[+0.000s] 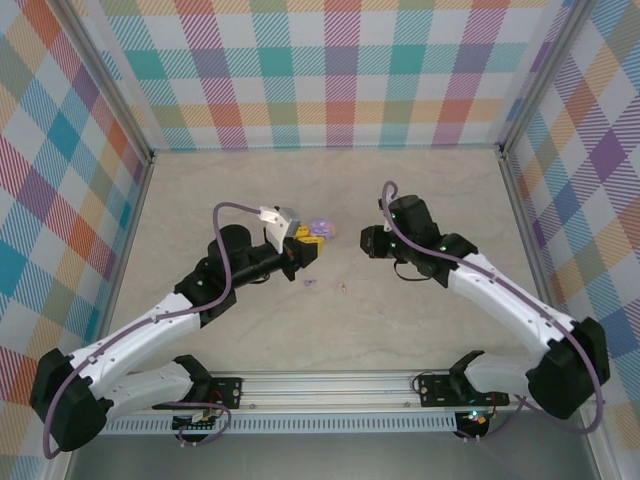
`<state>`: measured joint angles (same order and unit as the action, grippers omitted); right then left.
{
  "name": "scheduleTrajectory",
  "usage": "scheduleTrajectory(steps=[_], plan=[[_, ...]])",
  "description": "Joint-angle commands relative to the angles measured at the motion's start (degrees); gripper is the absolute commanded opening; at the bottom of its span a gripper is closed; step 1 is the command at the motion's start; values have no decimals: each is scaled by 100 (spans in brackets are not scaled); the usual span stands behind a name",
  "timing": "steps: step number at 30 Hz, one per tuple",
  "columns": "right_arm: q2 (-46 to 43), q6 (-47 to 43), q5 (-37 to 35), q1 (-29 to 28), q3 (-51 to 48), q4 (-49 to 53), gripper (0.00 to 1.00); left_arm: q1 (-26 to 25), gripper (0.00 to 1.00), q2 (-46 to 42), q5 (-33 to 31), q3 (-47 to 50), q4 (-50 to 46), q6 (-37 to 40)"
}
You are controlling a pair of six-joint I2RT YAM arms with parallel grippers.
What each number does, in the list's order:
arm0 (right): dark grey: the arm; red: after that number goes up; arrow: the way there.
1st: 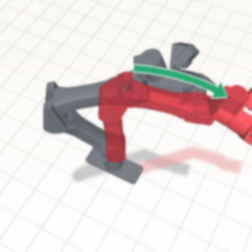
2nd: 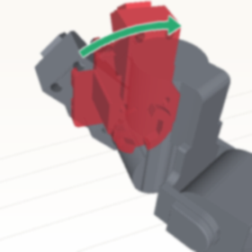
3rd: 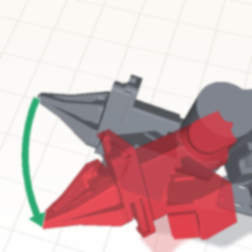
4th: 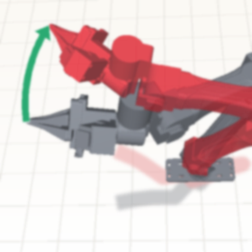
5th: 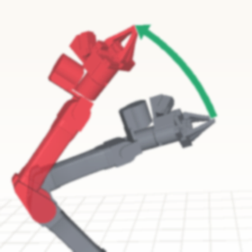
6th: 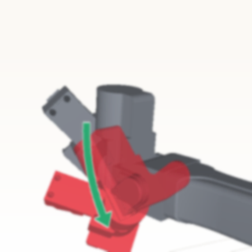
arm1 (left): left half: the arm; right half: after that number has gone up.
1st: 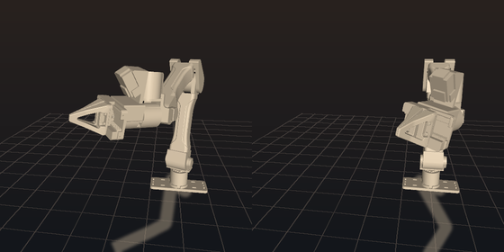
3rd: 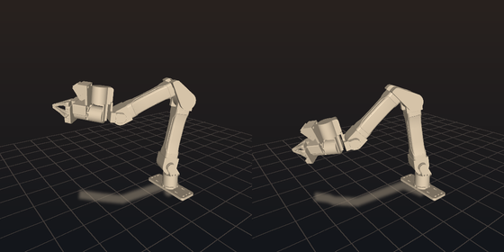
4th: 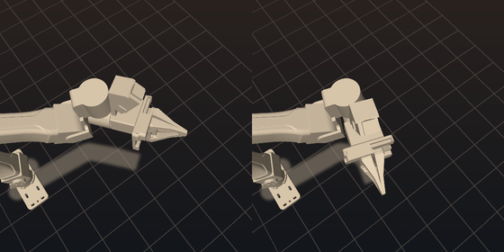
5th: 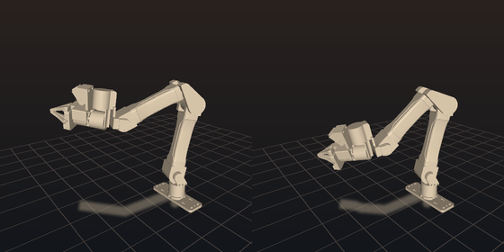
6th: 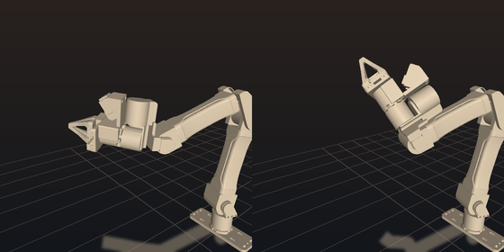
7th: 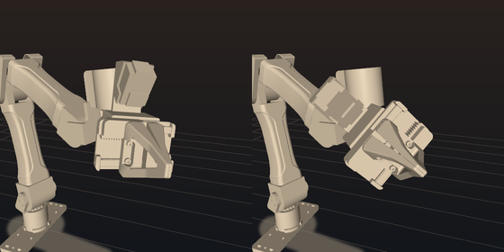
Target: Insert wireless bluetooth earbuds into charging case
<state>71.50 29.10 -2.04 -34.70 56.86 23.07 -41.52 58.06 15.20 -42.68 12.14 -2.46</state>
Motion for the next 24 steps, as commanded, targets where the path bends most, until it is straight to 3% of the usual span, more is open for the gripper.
scheduleTrajectory(steps=[1,11,16,20,24], plan=[[510,-127,-17,118,-112,30,21,-93,11,-250,-236,-166,-304,131],[2376,-108,395,165,102,-281,19,-93,10,-782,-648,-101,-680,125],[2872,-98,463,165,259,-279,21,-91,10,-849,-662,-68,-772,139],[3057,-116,391,165,366,-141,26,-91,10,-855,-667,-54,-775,135],[3010,-231,315,167,457,23,44,-88,9,-852,-676,-54,-775,131]])
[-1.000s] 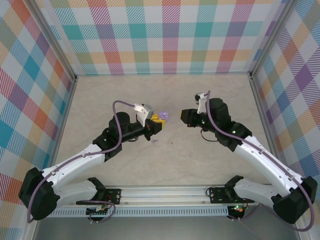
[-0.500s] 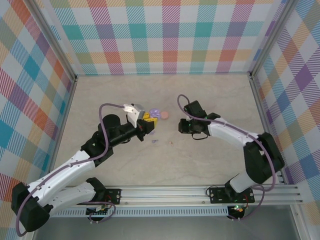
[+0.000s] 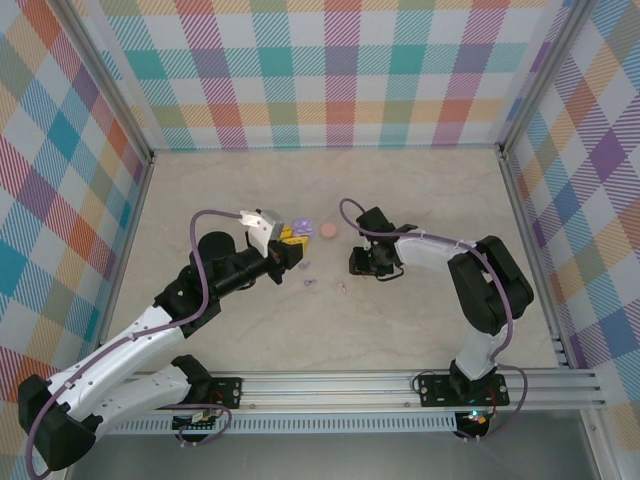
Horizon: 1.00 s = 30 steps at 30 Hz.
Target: Insert wireless bluetooth earbuds into charging case
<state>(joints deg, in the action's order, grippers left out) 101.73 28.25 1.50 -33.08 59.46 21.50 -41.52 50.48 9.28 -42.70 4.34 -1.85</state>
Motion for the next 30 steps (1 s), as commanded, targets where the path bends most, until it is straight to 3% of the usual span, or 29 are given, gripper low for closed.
scheduleTrajectory(steps=[1,5,9,20,30], plan=[[-51,-189,-57,4,214,209,48,-100,9,-101,-82,-54,6,61],[-256,-510,61,3,301,242,54,-92,9,-133,-84,-80,-38,69],[-162,-973,720,-59,622,294,54,-95,10,-212,-170,-73,-64,70],[1074,-1506,1308,-582,2139,935,51,-97,9,-788,-588,-188,-738,164],[2296,-1687,431,-1013,3762,2065,55,-97,9,-1252,-822,-109,-1017,185]])
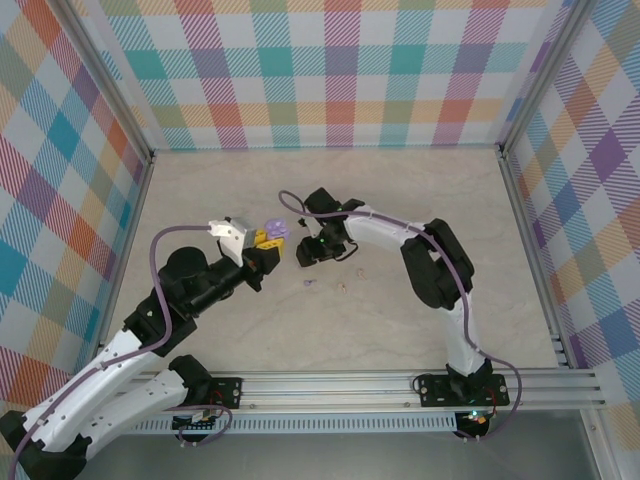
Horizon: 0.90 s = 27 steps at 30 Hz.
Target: Insert wireless bluetooth earbuds into charging case
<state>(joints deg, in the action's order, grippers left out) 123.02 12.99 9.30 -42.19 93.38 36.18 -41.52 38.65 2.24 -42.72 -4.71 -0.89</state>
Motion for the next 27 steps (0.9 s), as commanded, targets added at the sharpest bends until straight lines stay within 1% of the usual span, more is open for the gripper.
scheduleTrajectory(steps=[1,3,7,10,13,15,17,21,25,27], plan=[[255,-183,-415,-129,489,703,55,-100,9,-69,-119,-107,-124,89],[390,-252,-542,-181,680,856,56,-89,9,-73,-127,-108,-130,89],[592,-426,-495,-302,955,1034,58,-90,9,-51,-127,-96,-106,93],[751,-468,-614,-385,1170,1197,59,-89,9,-42,-126,-95,-91,103],[929,-439,-915,-440,1392,1391,59,-96,9,-45,-133,-99,-91,110],[1053,-350,-1246,-464,1542,1548,59,-98,9,-42,-130,-106,-87,115],[1140,-260,-1511,-465,1645,1649,58,-93,9,-43,-115,-127,-97,101],[1117,14,-1878,-434,1625,1708,51,-90,9,-18,-103,-150,-132,99],[983,368,-1994,-306,1482,1686,44,-90,9,10,-79,-161,-118,89],[870,520,-1987,-225,1340,1640,43,-86,9,37,-60,-169,-115,84]])
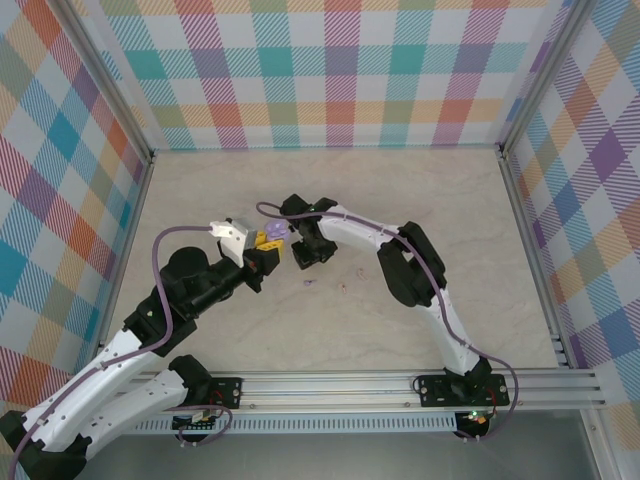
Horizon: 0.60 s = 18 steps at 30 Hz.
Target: Insert wireless bluetooth earbuds into charging case
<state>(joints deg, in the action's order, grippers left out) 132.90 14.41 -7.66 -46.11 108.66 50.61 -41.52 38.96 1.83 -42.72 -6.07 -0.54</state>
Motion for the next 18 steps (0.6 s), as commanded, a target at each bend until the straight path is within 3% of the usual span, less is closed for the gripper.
scheduleTrajectory(steps=[1,6,12,18], plan=[[-162,423,-276,195,-254,192,43,-92,9,23,-8,-177,21,52],[-331,490,-265,329,-422,217,42,-96,9,101,28,-193,66,21],[-308,144,-61,366,-365,296,27,-93,9,173,81,-186,128,-38],[-230,178,-208,378,-261,436,24,-101,9,226,112,-179,171,-86]])
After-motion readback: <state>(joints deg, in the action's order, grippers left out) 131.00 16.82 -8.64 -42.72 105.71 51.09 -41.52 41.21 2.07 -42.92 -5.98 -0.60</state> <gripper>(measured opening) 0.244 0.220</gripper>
